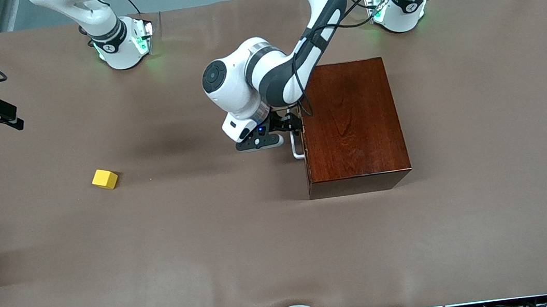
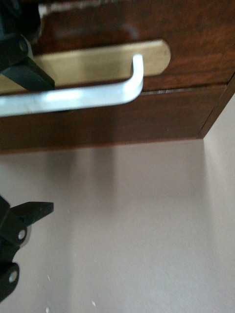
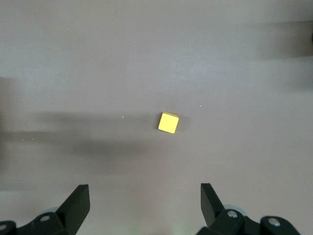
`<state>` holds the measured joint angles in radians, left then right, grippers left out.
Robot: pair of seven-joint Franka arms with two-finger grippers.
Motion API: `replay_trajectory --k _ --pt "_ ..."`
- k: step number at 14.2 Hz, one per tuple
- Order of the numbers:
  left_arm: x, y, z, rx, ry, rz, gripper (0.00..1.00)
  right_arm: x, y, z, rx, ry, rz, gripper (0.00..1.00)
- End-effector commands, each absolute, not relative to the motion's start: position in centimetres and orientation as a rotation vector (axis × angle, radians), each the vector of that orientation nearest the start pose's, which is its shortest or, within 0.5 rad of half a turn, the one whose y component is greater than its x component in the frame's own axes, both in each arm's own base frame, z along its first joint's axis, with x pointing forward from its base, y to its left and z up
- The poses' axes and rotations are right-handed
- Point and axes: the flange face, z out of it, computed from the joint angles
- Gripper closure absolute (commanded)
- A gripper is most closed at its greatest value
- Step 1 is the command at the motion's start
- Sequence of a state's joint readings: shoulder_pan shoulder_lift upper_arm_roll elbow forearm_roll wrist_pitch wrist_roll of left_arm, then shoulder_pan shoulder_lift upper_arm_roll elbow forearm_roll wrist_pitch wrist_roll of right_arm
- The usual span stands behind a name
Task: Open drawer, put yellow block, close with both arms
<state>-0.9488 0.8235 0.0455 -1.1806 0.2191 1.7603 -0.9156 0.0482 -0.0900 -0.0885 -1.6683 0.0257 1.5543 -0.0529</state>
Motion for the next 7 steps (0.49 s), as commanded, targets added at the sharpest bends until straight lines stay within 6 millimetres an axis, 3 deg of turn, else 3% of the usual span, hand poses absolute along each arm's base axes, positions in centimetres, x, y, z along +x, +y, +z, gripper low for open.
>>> replay_trajectory --k 1,3,7 --pt "46.1 -57.6 26.7 -2.823 0.054 -0.063 0.0 52.4 -1.5 63.3 -3.107 -0.03 0.025 0.0" --pt "46.1 -57.6 26.0 -2.819 0.056 -0.058 0.0 52.4 -1.1 63.5 -3.107 -0.044 0.018 0.0" --pt "46.5 -59.3 26.9 -2.948 -0.028 -0.134 0.0 52.4 -1.1 63.6 -3.107 -0.044 0.015 0.0"
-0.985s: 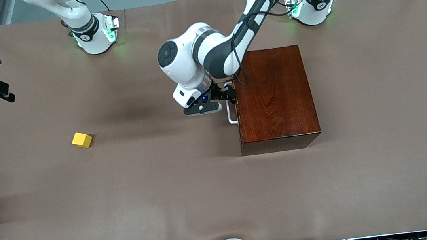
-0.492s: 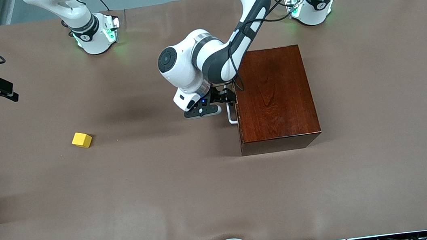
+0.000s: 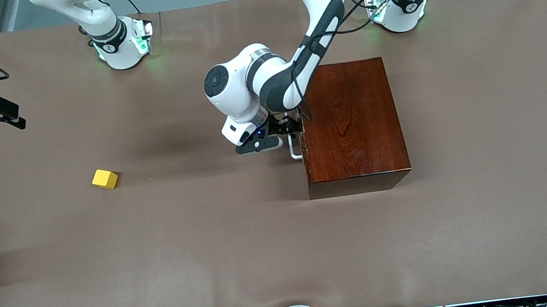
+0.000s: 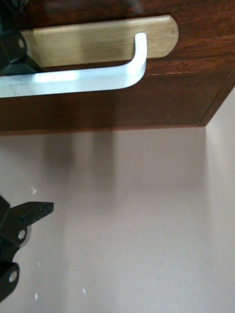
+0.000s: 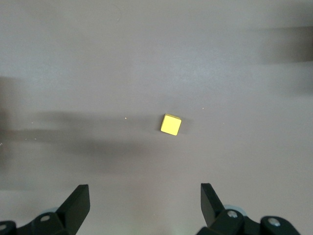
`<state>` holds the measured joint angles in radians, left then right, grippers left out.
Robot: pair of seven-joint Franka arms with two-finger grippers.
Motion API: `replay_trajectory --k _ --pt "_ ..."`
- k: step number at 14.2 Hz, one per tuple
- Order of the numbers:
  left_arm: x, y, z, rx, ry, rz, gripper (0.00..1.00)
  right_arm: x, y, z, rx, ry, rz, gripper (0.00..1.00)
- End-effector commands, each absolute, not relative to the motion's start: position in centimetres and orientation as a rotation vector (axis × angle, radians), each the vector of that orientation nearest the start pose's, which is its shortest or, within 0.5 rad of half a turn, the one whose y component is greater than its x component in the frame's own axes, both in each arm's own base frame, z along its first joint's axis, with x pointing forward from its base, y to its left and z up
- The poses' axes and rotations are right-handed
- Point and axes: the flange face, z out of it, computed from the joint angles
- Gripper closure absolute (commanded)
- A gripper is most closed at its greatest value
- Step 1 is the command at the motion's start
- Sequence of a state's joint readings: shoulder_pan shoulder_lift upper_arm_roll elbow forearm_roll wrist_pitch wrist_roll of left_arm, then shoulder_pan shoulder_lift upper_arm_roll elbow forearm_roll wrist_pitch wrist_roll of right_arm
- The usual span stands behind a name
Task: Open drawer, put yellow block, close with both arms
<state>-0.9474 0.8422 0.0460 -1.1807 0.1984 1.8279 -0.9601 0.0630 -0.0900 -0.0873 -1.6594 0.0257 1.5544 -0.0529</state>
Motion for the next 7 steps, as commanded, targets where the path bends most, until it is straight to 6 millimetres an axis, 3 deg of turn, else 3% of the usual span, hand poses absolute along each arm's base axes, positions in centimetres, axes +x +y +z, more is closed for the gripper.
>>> replay_trajectory --k 1,7 --pt "46.7 -59.6 27.2 -2.979 -0.05 -0.152 0.0 52.4 -1.1 63.5 -3.107 -0.044 0.018 0.0" --pt "46.5 -61.5 28.6 -3.113 -0.135 -0.18 0.0 52.5 -1.1 63.7 -3.107 -0.042 0.011 0.0"
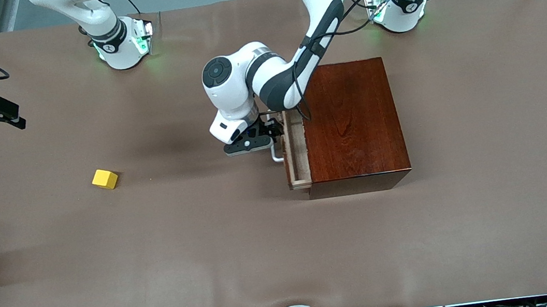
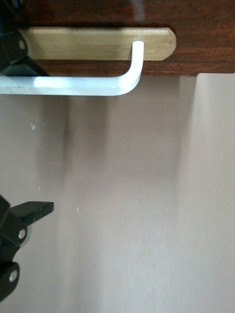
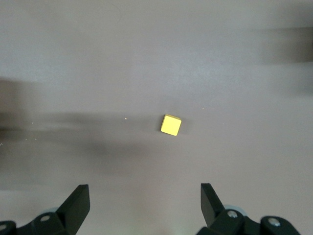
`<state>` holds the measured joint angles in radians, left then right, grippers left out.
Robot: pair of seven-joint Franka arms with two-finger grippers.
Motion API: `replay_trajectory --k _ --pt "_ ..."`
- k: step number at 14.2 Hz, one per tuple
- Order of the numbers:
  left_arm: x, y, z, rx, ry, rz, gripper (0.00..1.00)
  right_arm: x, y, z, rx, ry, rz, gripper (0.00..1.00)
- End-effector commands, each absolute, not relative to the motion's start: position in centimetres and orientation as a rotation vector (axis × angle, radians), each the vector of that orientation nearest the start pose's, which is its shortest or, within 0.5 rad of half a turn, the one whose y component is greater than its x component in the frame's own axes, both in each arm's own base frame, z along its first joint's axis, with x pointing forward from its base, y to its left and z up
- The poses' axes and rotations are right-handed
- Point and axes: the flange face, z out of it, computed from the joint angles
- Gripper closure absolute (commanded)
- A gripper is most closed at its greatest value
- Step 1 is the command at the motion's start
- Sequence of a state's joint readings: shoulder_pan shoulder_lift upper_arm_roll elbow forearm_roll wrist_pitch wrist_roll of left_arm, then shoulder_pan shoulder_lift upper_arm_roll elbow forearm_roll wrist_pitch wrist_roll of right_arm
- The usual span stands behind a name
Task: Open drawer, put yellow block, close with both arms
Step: 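Pull the drawer open by its handle with the left gripper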
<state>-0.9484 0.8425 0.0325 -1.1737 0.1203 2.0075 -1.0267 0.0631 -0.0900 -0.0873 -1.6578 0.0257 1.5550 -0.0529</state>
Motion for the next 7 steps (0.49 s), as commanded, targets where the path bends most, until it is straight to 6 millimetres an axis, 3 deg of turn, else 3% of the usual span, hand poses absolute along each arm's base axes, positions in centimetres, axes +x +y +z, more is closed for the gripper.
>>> replay_trajectory --k 1,7 --pt "46.3 -61.8 28.4 -3.116 -0.14 -0.182 0.0 52.5 -1.3 63.7 -3.107 -0.04 0.008 0.0" --pt "44.2 -64.2 28.8 -3.197 -0.231 -0.221 0.0 53.1 -1.0 63.3 -3.109 -0.046 0.018 0.0"
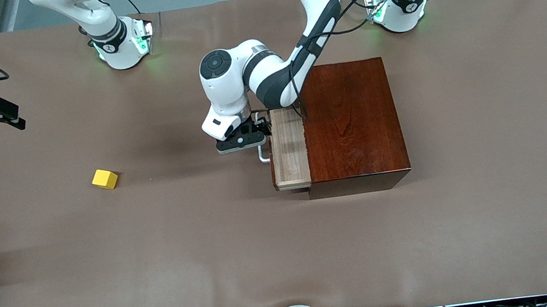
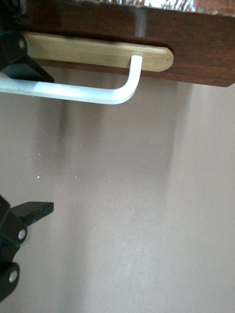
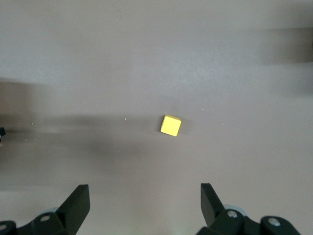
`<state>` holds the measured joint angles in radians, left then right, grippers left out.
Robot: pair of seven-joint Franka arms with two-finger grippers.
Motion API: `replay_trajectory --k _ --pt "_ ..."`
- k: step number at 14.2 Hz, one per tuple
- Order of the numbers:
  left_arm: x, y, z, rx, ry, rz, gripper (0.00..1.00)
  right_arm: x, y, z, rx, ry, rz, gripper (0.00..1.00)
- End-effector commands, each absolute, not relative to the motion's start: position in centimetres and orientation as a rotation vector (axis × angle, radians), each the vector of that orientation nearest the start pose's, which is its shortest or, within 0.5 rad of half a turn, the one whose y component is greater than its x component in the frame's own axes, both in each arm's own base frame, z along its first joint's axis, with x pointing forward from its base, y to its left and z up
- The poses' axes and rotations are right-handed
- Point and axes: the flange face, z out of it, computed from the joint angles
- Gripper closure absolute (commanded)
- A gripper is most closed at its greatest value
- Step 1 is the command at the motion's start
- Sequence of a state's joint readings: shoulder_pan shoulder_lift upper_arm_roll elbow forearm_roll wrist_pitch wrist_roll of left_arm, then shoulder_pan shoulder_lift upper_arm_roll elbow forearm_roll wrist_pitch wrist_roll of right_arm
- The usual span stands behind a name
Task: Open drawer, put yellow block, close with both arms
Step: 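Pull the drawer open by its handle with the left gripper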
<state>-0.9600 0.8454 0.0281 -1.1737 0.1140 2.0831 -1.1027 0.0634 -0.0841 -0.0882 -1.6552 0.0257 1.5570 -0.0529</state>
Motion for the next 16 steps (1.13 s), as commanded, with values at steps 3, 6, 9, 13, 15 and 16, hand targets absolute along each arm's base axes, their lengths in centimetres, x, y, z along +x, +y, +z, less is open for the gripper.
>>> replay_trajectory --k 3,6,9,13,15,16 --pt "43.9 -65.0 29.2 -3.24 -0.318 -0.253 0.0 53.3 -1.4 63.0 -3.109 -0.034 0.029 0.0" --pt "43.9 -65.8 29.0 -3.309 -0.41 -0.254 0.0 53.3 -1.6 63.0 -3.108 -0.027 0.029 0.0" --pt "43.9 -65.7 29.5 -3.307 -0.425 -0.25 0.0 54.0 -1.8 62.0 -3.109 -0.019 0.043 0.0" --pt "44.5 -63.6 34.4 -3.218 -0.436 -0.214 0.0 53.8 -1.3 62.0 -3.11 -0.034 0.058 0.0" --pt "44.9 -62.0 38.4 -3.189 -0.454 -0.211 0.0 53.8 -1.5 61.9 -3.109 -0.027 0.065 0.0" --pt "45.5 -61.0 41.0 -3.189 -0.479 -0.237 0.0 53.8 -1.5 61.7 -3.109 -0.027 0.075 0.0"
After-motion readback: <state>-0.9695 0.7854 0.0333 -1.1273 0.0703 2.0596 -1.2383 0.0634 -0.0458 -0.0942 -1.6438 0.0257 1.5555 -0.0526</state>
